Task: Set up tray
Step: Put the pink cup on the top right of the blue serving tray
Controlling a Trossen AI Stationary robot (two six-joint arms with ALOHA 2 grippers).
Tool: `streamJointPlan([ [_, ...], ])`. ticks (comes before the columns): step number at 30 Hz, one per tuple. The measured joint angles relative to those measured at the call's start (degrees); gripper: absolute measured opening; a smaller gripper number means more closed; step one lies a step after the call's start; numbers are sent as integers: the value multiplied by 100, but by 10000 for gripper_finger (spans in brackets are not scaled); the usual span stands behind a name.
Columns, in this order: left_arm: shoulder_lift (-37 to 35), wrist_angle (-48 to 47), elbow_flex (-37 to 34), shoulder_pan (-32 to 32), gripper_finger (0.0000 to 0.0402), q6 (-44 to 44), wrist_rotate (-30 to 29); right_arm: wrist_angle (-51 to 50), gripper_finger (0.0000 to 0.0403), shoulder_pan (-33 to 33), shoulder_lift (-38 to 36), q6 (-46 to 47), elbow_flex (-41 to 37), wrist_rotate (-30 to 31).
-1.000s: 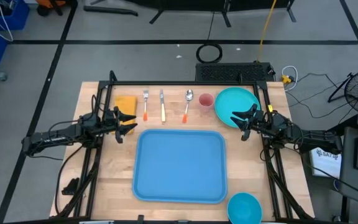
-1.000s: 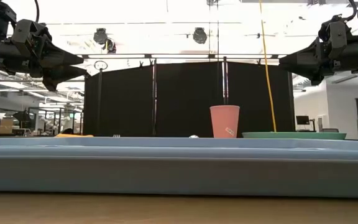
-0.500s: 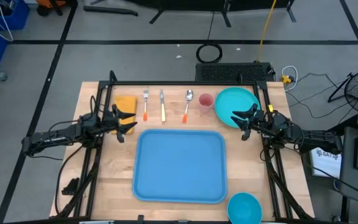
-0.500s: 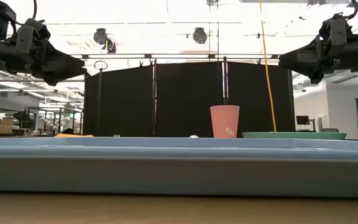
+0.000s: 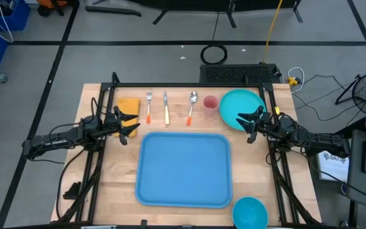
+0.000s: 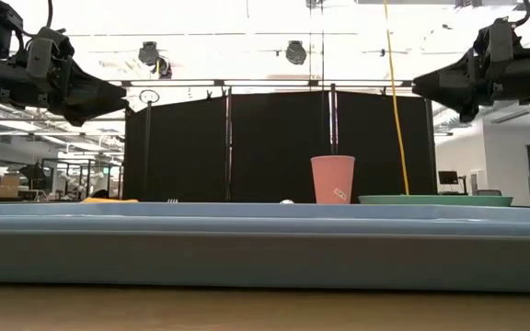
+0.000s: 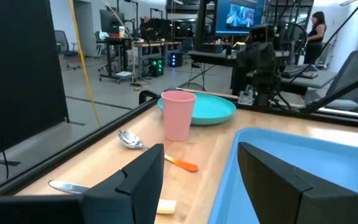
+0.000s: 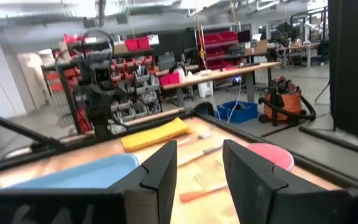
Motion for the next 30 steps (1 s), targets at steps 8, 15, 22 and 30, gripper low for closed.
streamJointPlan([
  [8, 0, 11, 0, -1, 209, 16, -312, -181, 123, -2, 811, 561, 622, 1479],
  [15, 2, -119, 5, 0, 209, 2, -676, -2241, 123, -330, 3576, 1078, 3229, 1800],
  [22, 35, -116, 8, 0, 209, -144, -754, -4539, 123, -1185, 6029, 836, 5843, 1429],
  [30, 35, -138, 10, 1, 209, -318, -754, -5756, 123, -2137, 7714, 517, 7372, 324],
])
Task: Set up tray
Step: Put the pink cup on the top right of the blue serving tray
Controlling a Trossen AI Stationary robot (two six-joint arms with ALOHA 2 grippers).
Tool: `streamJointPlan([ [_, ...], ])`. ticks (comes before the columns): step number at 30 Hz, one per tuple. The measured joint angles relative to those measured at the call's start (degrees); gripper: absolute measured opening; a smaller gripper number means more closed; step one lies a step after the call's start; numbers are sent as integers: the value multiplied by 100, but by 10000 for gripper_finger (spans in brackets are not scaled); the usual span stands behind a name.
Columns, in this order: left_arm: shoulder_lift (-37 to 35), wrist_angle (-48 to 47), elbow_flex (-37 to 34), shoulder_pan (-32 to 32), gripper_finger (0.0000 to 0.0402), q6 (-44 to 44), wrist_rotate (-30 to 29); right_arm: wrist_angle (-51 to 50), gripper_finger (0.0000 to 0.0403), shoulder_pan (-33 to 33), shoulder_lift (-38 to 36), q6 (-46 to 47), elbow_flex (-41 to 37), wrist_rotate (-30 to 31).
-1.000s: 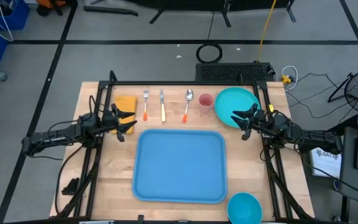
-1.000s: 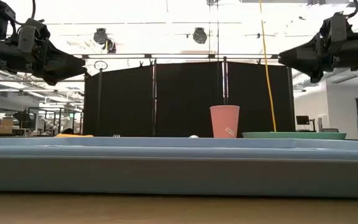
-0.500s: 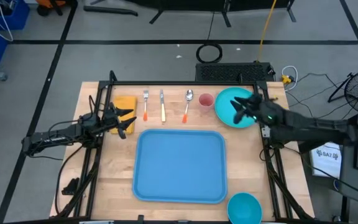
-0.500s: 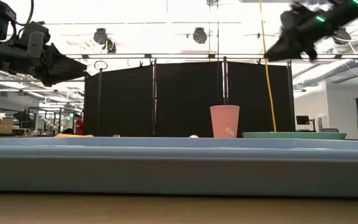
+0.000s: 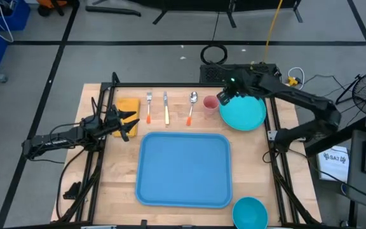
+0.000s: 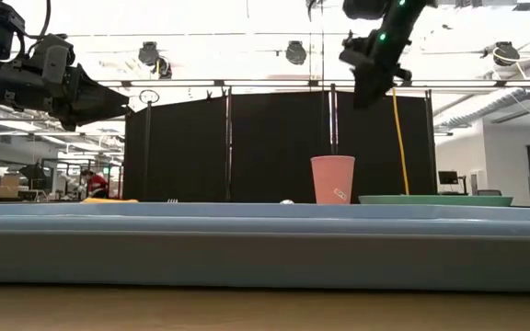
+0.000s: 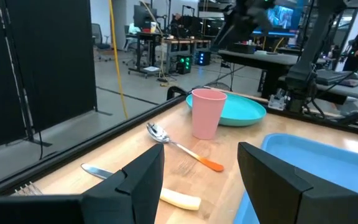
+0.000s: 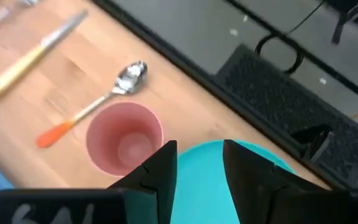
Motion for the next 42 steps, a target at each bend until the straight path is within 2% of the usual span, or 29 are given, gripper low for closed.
streamJointPlan([
  [7, 0, -33, 0, 0, 209, -86, 3, -331, 130, -397, 716, -241, 37, -481],
  [13, 0, -39, 0, 0, 209, -135, 5, -114, 167, -376, 1070, -111, 39, -1082],
  [18, 0, -44, 0, 0, 209, -142, 7, 67, 207, -330, 1235, -178, 39, -1112],
  [22, 0, -57, 0, -1, 209, -143, 12, 49, 222, -335, 1397, -134, 39, -1087],
  [31, 0, -60, -2, -1, 209, -143, 22, 224, 216, -322, 1784, -90, 39, -1119],
  [38, 0, -62, -2, 0, 209, -139, 22, 420, 213, -198, 2041, -64, 39, -1403],
  [42, 0, -63, -6, 0, 209, -139, 22, 478, 194, -115, 2125, -77, 39, -1403],
])
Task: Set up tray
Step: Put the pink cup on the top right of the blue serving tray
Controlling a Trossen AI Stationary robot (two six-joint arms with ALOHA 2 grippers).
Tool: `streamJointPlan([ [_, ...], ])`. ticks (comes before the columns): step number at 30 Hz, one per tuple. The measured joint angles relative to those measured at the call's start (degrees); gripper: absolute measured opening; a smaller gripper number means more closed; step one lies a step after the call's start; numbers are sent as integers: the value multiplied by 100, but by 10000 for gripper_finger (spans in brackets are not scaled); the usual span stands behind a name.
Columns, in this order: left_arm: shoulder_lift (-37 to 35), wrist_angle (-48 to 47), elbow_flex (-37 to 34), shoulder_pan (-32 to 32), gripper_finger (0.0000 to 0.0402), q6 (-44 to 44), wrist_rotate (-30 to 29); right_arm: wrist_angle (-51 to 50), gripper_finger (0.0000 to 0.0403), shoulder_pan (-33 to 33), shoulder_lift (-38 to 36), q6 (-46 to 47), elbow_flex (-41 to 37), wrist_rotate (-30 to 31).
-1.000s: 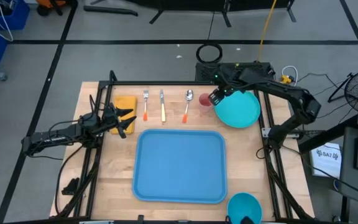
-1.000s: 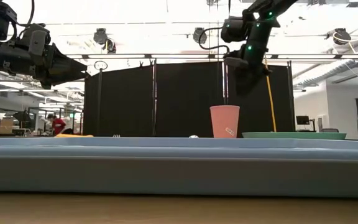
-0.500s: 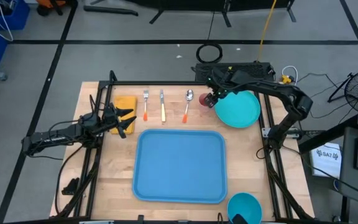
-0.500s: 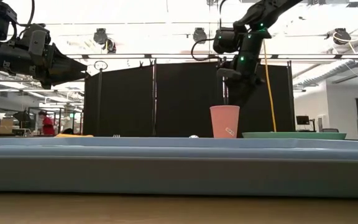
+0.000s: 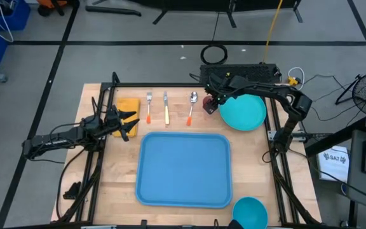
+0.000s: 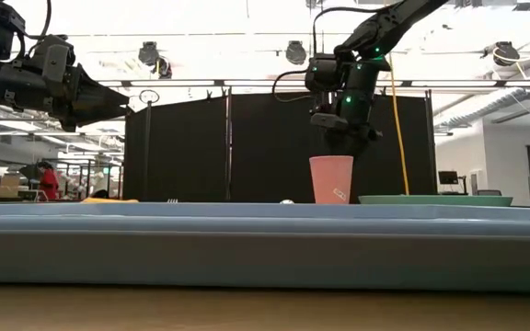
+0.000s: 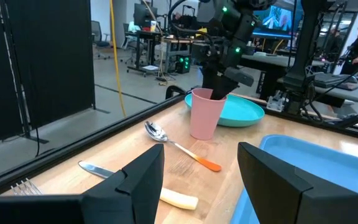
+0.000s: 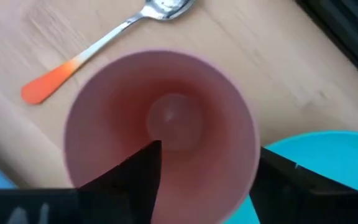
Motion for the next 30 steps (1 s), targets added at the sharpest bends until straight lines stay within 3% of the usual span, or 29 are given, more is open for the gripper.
streamJointPlan([
  [3, 0, 0, -3, 0, 209, 1, 0, -29, 151, 10, 8, -13, 0, 3],
  [7, 0, 0, -3, 0, 209, 1, 0, -19, 43, 10, -19, -156, 0, 39],
  [9, 0, -2, -3, -2, 209, 5, 0, 79, 12, 10, -29, -269, 0, 81],
  [16, 6, -1, -3, -1, 209, 10, -5, 479, 2, 207, -542, -571, 0, 317],
  [24, 113, -5, -5, 0, 209, 31, -8, 1974, 1, 1247, -2169, -862, -380, 233],
  [30, 140, -2, -7, 0, 209, 29, -6, 4130, 1, 2135, -3433, -589, -1754, -1499],
])
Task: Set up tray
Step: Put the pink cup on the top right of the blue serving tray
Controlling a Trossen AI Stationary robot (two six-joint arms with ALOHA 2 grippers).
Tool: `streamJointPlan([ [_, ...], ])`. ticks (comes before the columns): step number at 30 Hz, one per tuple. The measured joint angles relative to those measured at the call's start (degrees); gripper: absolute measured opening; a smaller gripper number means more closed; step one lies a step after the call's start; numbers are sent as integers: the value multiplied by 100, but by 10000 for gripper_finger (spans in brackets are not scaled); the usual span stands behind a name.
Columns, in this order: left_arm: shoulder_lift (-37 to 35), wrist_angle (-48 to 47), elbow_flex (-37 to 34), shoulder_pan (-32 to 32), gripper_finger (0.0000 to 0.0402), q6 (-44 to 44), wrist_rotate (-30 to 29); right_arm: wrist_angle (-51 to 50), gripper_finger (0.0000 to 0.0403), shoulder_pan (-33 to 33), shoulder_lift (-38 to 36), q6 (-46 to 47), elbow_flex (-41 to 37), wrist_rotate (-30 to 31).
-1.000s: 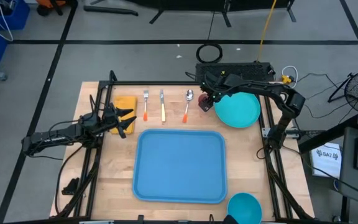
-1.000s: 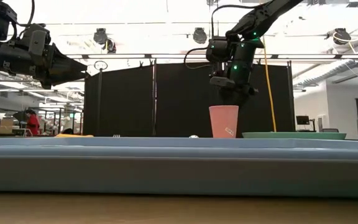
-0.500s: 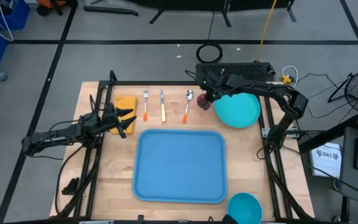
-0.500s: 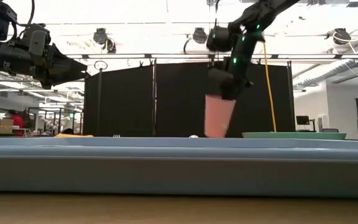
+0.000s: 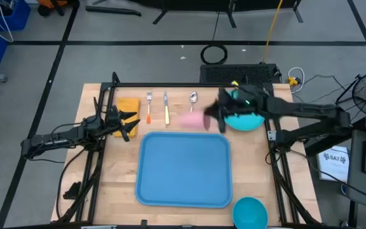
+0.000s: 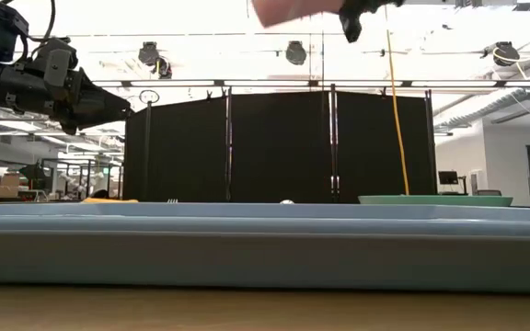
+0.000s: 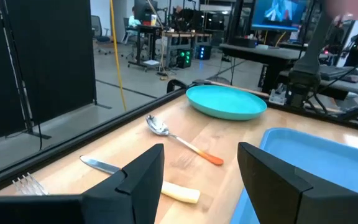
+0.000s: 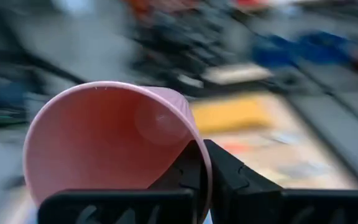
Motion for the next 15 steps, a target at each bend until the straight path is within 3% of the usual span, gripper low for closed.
streamJointPlan([
  [3, 0, 3, 0, 0, 209, 0, 2, 730, 1, 382, -340, 619, -643, -610],
  [5, -4, 8, 0, 0, 209, -2, -2, 639, 1, 645, -446, 984, -887, -569],
  [10, -3, 9, 0, 0, 209, -24, -3, -638, 0, 1163, -330, 1475, -906, 390],
  [15, -3, 13, 0, -2, 209, -44, -1, -2331, 0, 1330, -76, 1751, -411, 1404],
])
